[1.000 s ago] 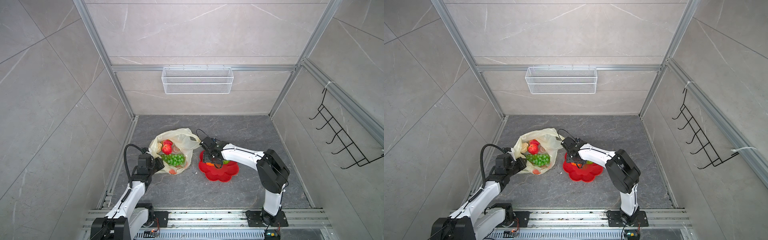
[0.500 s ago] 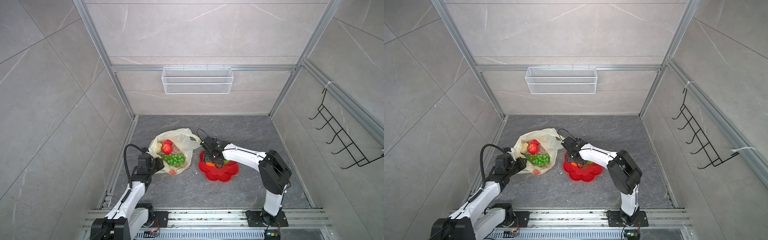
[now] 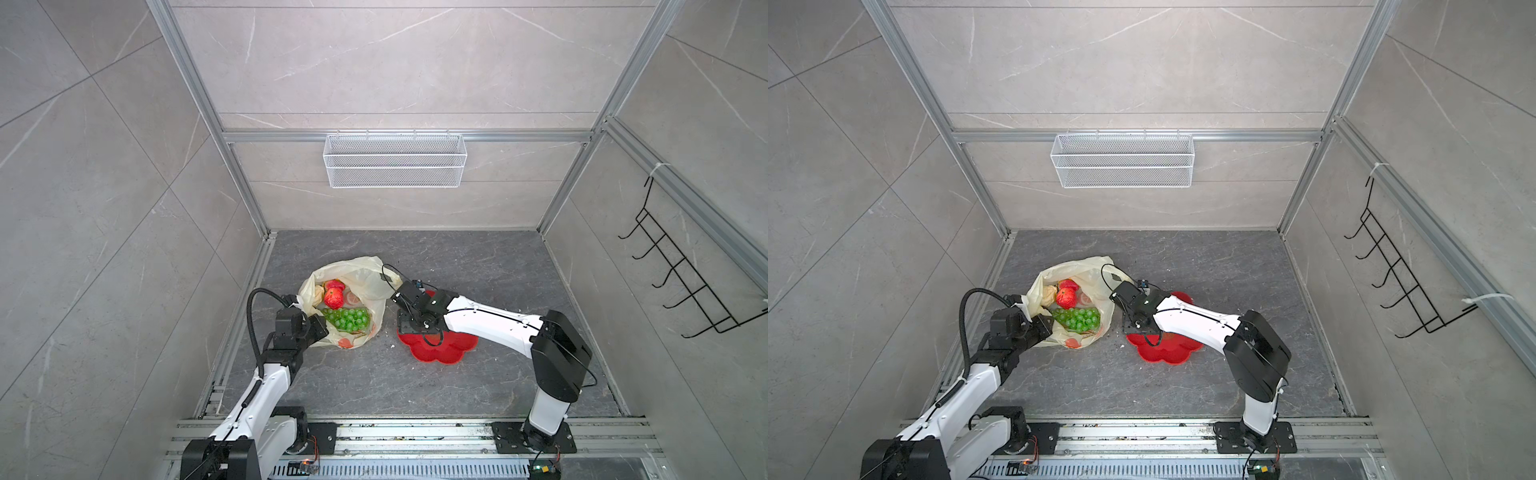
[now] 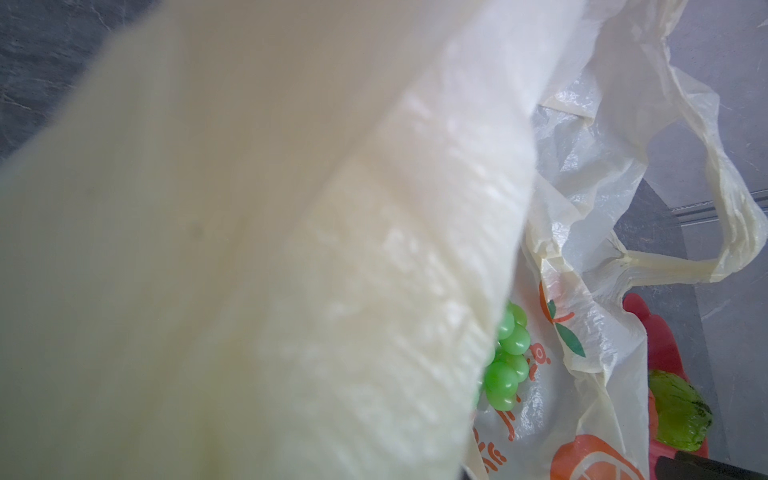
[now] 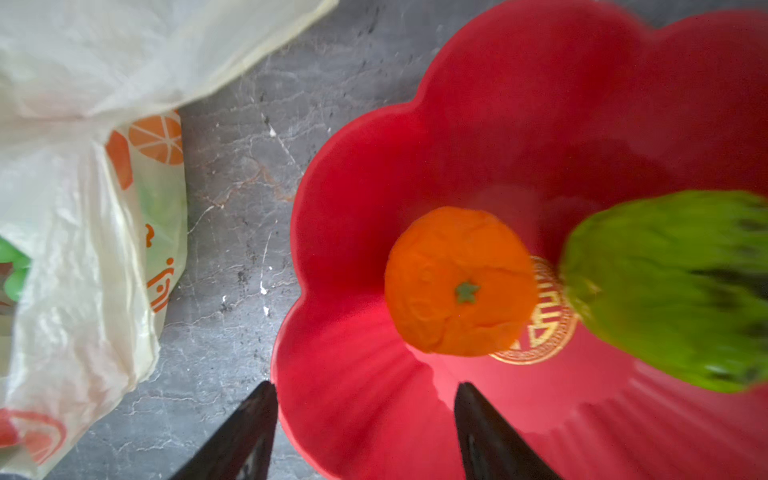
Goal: Take the fake fruits out of the plastic bag
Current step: 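Lower the orange into the red plate and open the right gripper, then reach the right gripper back into the bag toward the red apple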
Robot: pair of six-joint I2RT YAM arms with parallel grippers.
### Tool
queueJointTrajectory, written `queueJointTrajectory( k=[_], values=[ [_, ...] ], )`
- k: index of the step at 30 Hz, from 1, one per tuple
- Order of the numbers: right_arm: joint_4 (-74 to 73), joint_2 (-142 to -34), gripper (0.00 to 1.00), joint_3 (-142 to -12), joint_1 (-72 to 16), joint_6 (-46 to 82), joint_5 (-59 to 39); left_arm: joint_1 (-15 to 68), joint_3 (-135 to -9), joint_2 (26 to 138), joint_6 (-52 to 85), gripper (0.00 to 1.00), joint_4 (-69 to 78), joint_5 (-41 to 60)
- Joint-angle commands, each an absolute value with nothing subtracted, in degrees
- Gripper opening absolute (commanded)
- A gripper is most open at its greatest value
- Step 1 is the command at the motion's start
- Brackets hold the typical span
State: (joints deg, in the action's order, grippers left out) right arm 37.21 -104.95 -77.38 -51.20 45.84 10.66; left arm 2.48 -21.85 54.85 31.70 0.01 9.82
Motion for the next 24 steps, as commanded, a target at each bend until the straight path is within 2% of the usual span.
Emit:
queueJointTrajectory(
  k=[1,4,11,21,24],
  values=[
    [35.7,-108.4,0.66,-78.5,-51.4,46.1,9.0,2.5,-21.9,53.7,31.1,0.19,0.5,11.1],
    [36.1,-109.6,0.62,-79.0,-50.6,46.2,10.5,2.4,-21.8,53.4,31.1,0.19,0.4,11.0],
    [37.2,-109.9,0.62,-79.1,-48.6,45.2,12.5,2.4,-21.9,53.4,31.1,0.2,0.4,11.0],
    [34.9,-103.6,0.64,-78.5,-51.3,42.3,9.9,2.4,-22.1,54.7,31.6,0.2,0.2,11.1],
    [34.1,-102.2,0.64,-80.0,-53.4,40.9,9.9,2.4,-22.8,55.3,32.9,0.29,-2.0,10.2]
  ],
)
